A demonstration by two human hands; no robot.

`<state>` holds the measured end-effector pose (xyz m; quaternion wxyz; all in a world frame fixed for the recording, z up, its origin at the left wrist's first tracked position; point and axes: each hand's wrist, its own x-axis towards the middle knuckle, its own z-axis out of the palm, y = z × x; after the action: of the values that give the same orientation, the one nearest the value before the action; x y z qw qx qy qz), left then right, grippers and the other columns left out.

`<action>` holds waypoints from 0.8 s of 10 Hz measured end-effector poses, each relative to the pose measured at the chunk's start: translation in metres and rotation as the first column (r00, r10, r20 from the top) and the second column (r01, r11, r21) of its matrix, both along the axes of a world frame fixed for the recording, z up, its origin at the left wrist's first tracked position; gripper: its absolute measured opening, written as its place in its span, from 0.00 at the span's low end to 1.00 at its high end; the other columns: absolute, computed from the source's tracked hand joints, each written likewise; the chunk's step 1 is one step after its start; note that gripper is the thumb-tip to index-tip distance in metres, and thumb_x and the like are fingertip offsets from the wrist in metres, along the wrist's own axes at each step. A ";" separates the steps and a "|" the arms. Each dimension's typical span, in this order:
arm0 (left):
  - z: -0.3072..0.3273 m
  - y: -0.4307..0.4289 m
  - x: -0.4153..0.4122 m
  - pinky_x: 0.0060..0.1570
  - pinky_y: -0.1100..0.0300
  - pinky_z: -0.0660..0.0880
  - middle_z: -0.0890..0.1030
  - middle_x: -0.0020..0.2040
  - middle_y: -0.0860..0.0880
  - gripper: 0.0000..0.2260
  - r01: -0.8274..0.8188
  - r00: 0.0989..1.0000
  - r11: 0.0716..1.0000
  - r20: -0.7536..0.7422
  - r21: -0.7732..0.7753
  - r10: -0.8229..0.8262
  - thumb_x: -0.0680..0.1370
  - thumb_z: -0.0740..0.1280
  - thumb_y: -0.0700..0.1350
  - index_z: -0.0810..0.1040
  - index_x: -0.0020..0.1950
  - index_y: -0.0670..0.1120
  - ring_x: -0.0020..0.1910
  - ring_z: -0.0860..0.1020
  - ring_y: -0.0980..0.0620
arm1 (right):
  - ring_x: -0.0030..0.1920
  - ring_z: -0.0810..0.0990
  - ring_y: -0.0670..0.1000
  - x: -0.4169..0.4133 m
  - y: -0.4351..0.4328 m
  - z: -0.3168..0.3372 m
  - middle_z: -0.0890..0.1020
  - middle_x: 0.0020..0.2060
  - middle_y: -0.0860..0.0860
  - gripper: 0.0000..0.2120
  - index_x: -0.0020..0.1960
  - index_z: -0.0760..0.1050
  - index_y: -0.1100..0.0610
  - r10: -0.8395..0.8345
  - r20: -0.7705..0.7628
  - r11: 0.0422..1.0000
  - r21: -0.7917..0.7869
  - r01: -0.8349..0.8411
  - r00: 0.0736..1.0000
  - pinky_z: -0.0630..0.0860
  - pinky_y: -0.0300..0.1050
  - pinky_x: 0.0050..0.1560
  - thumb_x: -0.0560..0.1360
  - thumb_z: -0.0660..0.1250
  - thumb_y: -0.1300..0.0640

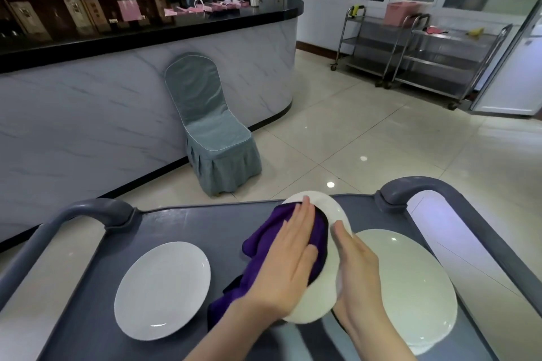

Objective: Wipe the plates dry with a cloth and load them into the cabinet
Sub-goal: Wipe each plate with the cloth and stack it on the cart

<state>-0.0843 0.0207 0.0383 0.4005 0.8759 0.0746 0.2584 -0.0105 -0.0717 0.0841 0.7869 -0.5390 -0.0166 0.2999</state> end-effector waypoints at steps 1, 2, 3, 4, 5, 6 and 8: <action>0.001 0.016 -0.001 0.79 0.49 0.47 0.45 0.81 0.59 0.25 -0.053 0.994 0.988 -0.104 -0.143 0.038 0.82 0.49 0.47 0.43 0.77 0.59 0.79 0.45 0.60 | 0.43 0.87 0.53 0.003 -0.003 0.005 0.87 0.45 0.57 0.10 0.47 0.87 0.57 -0.021 0.012 1.000 0.007 0.021 1.000 0.81 0.40 0.36 0.79 0.67 0.56; -0.006 0.009 -0.007 0.78 0.54 0.48 0.46 0.79 0.62 0.24 -0.112 0.977 0.990 -0.194 -0.089 0.093 0.82 0.49 0.46 0.44 0.76 0.58 0.79 0.45 0.62 | 0.40 0.86 0.49 0.014 -0.003 0.012 0.88 0.43 0.52 0.10 0.45 0.86 0.57 -0.104 0.021 0.994 0.024 0.103 0.994 0.80 0.38 0.34 0.79 0.68 0.55; -0.008 -0.020 -0.008 0.77 0.59 0.49 0.46 0.77 0.65 0.23 -0.079 0.984 0.997 -0.163 -0.020 0.075 0.83 0.49 0.46 0.45 0.75 0.61 0.76 0.44 0.69 | 0.42 0.87 0.49 0.017 -0.002 0.013 0.88 0.44 0.54 0.08 0.48 0.84 0.58 -0.147 0.016 0.989 0.010 0.147 0.989 0.81 0.41 0.39 0.79 0.68 0.56; 0.003 -0.028 0.001 0.78 0.55 0.50 0.48 0.80 0.59 0.24 0.027 0.989 0.997 -0.144 -0.075 -0.038 0.82 0.48 0.50 0.46 0.78 0.55 0.78 0.45 0.65 | 0.46 0.87 0.51 0.009 -0.003 0.004 0.88 0.46 0.56 0.10 0.50 0.85 0.59 -0.123 0.018 0.991 -0.046 0.124 0.992 0.79 0.43 0.43 0.80 0.66 0.55; 0.012 -0.006 0.010 0.79 0.53 0.47 0.44 0.81 0.58 0.25 0.058 0.986 0.990 -0.150 -0.126 -0.077 0.83 0.47 0.50 0.42 0.78 0.53 0.79 0.44 0.62 | 0.46 0.87 0.52 0.000 -0.007 -0.001 0.87 0.47 0.57 0.11 0.51 0.85 0.60 -0.083 -0.013 0.997 -0.008 0.082 0.997 0.81 0.40 0.39 0.80 0.66 0.55; -0.002 0.006 0.011 0.79 0.54 0.50 0.48 0.81 0.58 0.25 -0.041 0.994 0.988 -0.111 -0.150 0.024 0.84 0.50 0.46 0.45 0.79 0.54 0.79 0.47 0.62 | 0.41 0.86 0.53 0.000 -0.008 0.001 0.87 0.41 0.55 0.12 0.44 0.86 0.58 -0.064 0.029 0.997 -0.039 0.066 0.997 0.80 0.42 0.37 0.80 0.67 0.55; -0.063 0.029 -0.019 0.77 0.63 0.50 0.54 0.79 0.59 0.24 -0.123 0.911 0.978 -0.409 -0.169 0.044 0.85 0.55 0.42 0.53 0.80 0.53 0.79 0.54 0.59 | 0.34 0.65 0.49 0.010 -0.008 0.002 0.67 0.28 0.48 0.20 0.33 0.70 0.60 0.003 0.384 0.966 -0.241 0.097 0.923 0.62 0.44 0.36 0.79 0.69 0.51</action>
<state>-0.1038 0.0501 -0.0248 0.4472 0.8638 0.2176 0.0811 -0.0005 -0.0800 0.0862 0.6998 -0.6839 -0.1171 0.1699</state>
